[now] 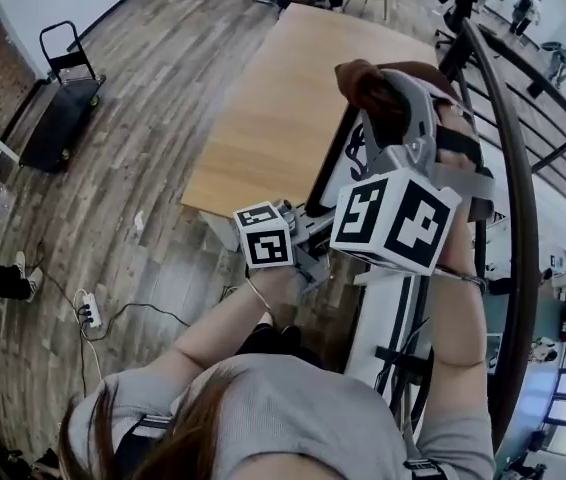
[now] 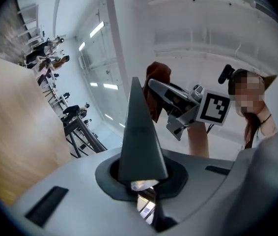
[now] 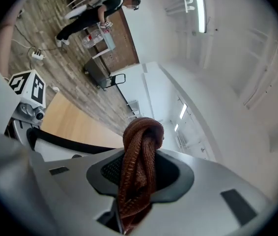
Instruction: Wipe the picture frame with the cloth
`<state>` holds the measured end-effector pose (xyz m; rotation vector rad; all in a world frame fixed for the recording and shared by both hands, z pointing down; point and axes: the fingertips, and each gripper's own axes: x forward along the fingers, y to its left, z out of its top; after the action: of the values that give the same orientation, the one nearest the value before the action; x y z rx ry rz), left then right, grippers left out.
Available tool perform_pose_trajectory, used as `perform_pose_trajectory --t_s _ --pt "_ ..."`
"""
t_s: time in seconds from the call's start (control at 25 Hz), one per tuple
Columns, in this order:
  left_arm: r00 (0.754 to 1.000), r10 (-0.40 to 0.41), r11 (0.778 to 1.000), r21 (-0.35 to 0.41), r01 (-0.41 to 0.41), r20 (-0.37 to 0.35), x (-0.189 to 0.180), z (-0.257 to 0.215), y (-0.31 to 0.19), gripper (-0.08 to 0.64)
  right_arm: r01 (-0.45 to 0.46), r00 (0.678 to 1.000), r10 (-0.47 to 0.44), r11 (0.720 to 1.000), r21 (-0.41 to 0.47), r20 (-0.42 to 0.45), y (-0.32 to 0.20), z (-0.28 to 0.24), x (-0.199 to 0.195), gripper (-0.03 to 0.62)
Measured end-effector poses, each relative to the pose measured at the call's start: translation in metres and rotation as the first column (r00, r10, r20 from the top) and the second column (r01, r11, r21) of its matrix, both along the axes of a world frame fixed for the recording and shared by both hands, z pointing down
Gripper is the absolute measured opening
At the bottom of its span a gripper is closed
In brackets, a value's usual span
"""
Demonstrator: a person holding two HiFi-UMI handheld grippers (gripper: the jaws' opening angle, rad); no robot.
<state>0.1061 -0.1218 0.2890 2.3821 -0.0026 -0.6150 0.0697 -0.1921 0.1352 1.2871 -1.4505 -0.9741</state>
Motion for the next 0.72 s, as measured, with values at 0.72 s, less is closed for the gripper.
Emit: perform_pose_trajectory --t_s 0.72 --pt "0.999 -0.048 0.999 0.020 0.049 -0.010 -0.008 -0.012 -0.006 0.017 0.053 0.992 -0.067 0.991 -0.126 -0.107 0.019 0.066 -0.034 0.133"
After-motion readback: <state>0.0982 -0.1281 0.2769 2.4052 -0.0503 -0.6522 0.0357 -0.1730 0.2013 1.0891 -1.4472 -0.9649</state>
